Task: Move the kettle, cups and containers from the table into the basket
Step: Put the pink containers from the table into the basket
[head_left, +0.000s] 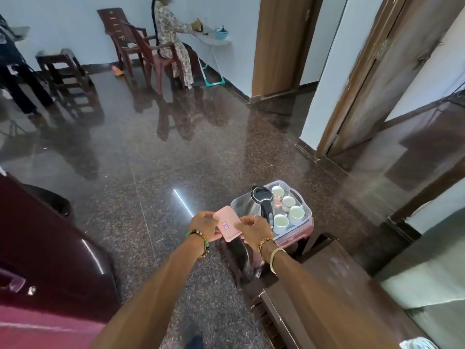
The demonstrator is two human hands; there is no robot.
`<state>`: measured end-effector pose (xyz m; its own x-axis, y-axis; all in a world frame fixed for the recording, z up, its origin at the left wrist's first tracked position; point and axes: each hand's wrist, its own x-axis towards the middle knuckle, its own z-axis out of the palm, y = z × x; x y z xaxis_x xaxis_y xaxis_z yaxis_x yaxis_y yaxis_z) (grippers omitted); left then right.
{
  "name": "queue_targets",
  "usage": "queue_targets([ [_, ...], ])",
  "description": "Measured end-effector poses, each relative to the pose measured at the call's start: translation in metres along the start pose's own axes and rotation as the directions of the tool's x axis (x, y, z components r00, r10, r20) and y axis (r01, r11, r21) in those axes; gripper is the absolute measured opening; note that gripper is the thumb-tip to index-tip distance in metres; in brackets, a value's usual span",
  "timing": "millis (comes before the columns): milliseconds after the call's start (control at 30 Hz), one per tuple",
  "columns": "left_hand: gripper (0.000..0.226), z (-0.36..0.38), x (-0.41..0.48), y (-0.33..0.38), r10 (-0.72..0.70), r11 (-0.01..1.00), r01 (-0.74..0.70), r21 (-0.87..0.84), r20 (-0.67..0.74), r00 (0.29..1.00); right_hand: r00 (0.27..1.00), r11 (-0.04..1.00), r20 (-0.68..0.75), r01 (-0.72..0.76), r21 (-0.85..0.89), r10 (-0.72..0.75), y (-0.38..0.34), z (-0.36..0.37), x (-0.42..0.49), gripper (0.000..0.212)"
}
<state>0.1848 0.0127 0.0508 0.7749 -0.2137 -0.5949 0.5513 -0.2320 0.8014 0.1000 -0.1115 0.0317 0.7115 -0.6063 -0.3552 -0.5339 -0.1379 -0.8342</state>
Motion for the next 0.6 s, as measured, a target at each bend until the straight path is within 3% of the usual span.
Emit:
queue_targets([
  [233, 0.021, -0.011, 0.081, 0.044, -0.035, 0.986, 0.017, 0.164, 0.106, 0.994, 0.996, 0.998, -0.086, -0.037, -0.050, 0.033, -0.023, 0.030, 0.064, 0.015],
  [467, 0.026, 0.008, 0.138, 0.103, -0.001, 0.974, -0.054, 0.221, 0.239, 0.971, 0.974, 0.998, -0.221, -0.049, 0.046, 0.058, -0.069, 0.022, 0.120, 0.023],
  [600, 0.011, 0.036, 0.164, 0.125, 0.048, 0.965, -0.101, 0.244, 0.218, 0.975, 0.950, 0.992, -0.304, -0.042, 0.121, 0.077, -0.080, 0.002, 0.152, 0.026],
])
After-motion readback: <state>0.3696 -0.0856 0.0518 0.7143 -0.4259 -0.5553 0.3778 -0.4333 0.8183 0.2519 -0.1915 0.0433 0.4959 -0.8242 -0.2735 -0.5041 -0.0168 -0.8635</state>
